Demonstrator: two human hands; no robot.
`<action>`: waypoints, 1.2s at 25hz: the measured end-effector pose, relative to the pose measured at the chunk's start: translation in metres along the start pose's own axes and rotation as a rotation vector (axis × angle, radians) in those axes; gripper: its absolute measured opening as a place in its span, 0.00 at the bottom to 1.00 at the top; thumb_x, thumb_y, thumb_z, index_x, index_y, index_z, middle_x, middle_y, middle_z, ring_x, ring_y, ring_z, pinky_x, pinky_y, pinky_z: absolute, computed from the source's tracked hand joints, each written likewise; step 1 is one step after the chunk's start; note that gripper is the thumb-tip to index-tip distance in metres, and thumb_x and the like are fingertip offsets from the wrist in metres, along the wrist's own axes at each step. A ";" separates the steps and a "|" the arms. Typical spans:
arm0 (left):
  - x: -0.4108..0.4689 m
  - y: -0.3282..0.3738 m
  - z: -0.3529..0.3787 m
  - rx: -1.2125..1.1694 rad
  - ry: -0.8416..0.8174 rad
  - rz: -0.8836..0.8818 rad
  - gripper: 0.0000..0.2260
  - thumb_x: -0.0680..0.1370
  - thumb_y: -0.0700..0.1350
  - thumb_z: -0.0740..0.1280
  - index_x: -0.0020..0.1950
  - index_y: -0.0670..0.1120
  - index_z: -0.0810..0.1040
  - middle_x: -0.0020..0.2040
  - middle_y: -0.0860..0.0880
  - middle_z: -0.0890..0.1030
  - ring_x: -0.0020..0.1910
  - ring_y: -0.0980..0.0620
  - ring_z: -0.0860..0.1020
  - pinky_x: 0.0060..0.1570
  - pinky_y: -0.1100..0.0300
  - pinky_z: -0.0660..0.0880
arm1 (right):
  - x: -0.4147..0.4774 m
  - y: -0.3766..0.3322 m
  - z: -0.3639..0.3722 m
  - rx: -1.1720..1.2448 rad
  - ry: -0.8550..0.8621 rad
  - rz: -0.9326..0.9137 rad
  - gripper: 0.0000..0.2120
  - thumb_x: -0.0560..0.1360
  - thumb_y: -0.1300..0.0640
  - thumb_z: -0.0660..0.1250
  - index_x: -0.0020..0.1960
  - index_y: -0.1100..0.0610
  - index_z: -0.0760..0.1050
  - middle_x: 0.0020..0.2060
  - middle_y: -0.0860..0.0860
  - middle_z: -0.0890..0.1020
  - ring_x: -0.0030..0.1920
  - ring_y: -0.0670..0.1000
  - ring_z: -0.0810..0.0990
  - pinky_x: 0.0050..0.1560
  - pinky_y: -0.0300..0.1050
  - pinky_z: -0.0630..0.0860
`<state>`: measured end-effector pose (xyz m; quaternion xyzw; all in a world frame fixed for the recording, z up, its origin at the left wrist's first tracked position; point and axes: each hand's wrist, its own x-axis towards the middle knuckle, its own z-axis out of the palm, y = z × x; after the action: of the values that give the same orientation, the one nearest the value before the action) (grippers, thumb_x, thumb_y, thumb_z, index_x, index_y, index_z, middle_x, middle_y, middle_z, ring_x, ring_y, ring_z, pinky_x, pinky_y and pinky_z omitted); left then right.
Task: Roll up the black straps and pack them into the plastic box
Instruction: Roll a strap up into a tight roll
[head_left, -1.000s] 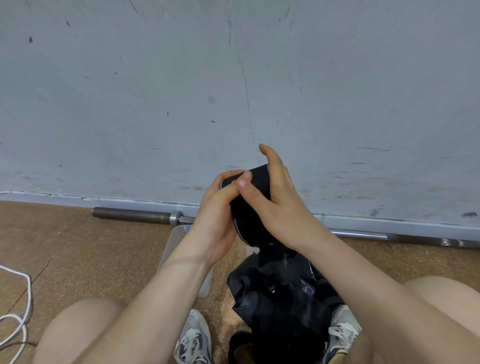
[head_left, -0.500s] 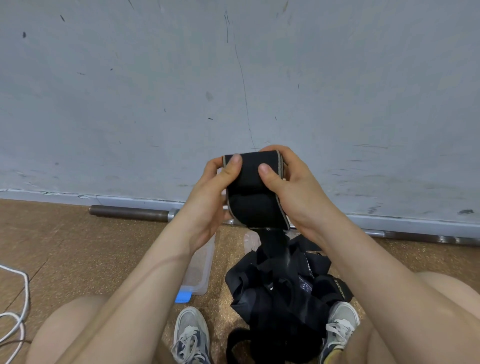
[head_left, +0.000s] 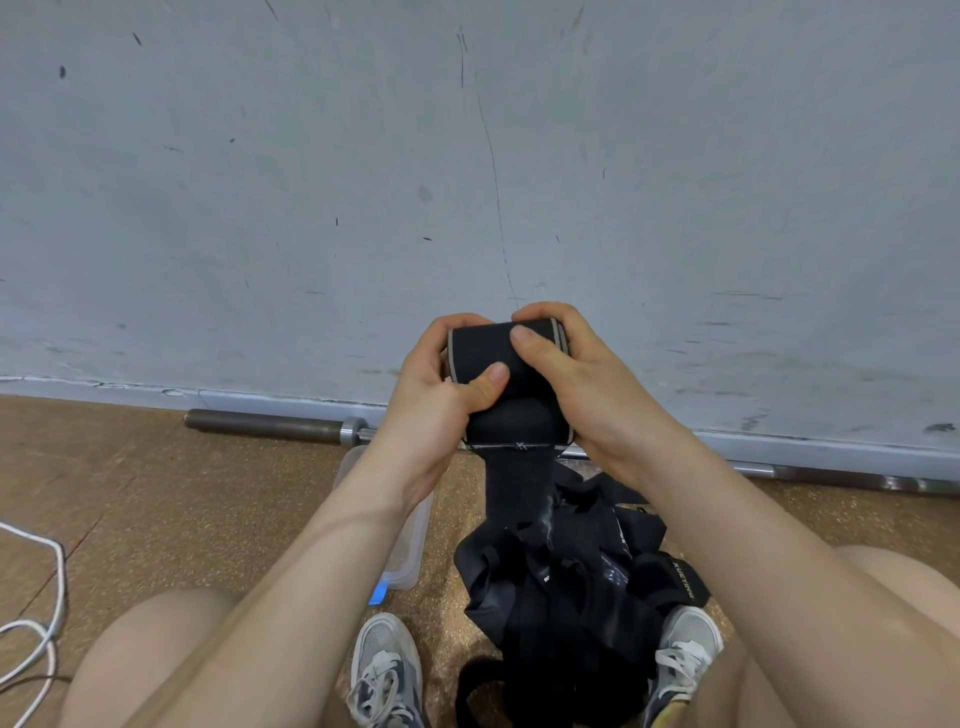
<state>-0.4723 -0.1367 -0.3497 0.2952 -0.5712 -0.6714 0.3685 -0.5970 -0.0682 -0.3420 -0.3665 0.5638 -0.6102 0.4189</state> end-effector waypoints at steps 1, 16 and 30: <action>0.000 0.001 0.000 0.023 -0.023 0.002 0.16 0.71 0.37 0.71 0.57 0.48 0.77 0.48 0.45 0.80 0.48 0.46 0.80 0.45 0.51 0.80 | 0.000 -0.002 -0.002 0.045 -0.001 0.028 0.05 0.80 0.53 0.65 0.55 0.46 0.75 0.49 0.52 0.81 0.47 0.51 0.82 0.45 0.52 0.83; -0.013 0.013 -0.006 1.201 -0.200 1.028 0.07 0.74 0.41 0.72 0.51 0.45 0.85 0.43 0.49 0.82 0.41 0.48 0.79 0.38 0.55 0.76 | 0.003 -0.009 -0.017 0.193 0.108 0.064 0.11 0.77 0.68 0.67 0.51 0.54 0.79 0.43 0.56 0.81 0.34 0.50 0.82 0.32 0.43 0.78; -0.004 0.011 0.001 -0.009 0.195 0.158 0.08 0.68 0.43 0.74 0.46 0.44 0.83 0.40 0.48 0.85 0.42 0.50 0.83 0.45 0.57 0.79 | -0.004 -0.013 -0.005 -0.041 -0.025 -0.057 0.16 0.74 0.67 0.60 0.49 0.54 0.84 0.44 0.57 0.82 0.41 0.52 0.83 0.38 0.50 0.83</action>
<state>-0.4691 -0.1335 -0.3389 0.3115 -0.5513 -0.6108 0.4754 -0.6009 -0.0623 -0.3290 -0.3988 0.5602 -0.6055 0.4006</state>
